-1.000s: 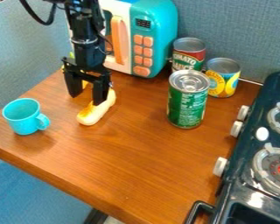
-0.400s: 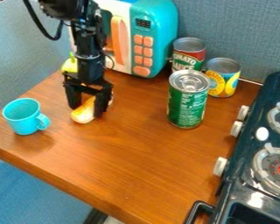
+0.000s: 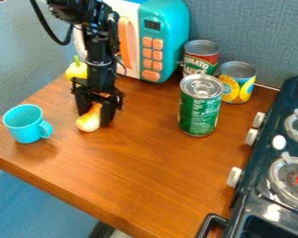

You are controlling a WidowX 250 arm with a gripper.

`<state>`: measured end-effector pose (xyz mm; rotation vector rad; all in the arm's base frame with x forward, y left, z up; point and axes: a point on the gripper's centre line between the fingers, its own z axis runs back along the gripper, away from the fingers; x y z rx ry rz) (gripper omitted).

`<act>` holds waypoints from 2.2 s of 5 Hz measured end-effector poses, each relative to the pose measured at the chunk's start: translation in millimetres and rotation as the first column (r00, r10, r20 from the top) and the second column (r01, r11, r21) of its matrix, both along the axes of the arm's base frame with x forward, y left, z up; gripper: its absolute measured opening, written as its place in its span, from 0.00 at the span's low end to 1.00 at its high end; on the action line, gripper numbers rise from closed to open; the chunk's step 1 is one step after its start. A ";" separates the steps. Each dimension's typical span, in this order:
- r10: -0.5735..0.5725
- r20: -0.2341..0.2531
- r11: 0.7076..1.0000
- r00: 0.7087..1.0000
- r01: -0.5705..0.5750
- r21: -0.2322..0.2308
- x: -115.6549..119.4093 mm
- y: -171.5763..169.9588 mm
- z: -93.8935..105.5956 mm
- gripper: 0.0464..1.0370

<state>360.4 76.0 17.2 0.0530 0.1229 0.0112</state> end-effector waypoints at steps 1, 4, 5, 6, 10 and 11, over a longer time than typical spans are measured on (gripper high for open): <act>-0.029 -0.005 0.999 1.000 0.029 -0.035 -5.3 -5.7 1.9 0.66; -0.173 0.094 0.981 0.980 0.180 -0.075 -41.3 -51.8 95.4 0.66; -0.252 -0.001 0.966 0.968 0.251 -0.068 -62.6 -77.3 75.8 0.66; -0.283 -0.030 0.958 0.959 0.281 -0.054 -80.0 -108.2 53.7 0.66; -0.112 -0.028 0.990 0.993 0.109 -0.087 -87.3 -156.6 19.0 0.66; -0.084 -0.044 0.995 0.995 0.081 -0.062 -83.5 -161.2 -0.6 0.66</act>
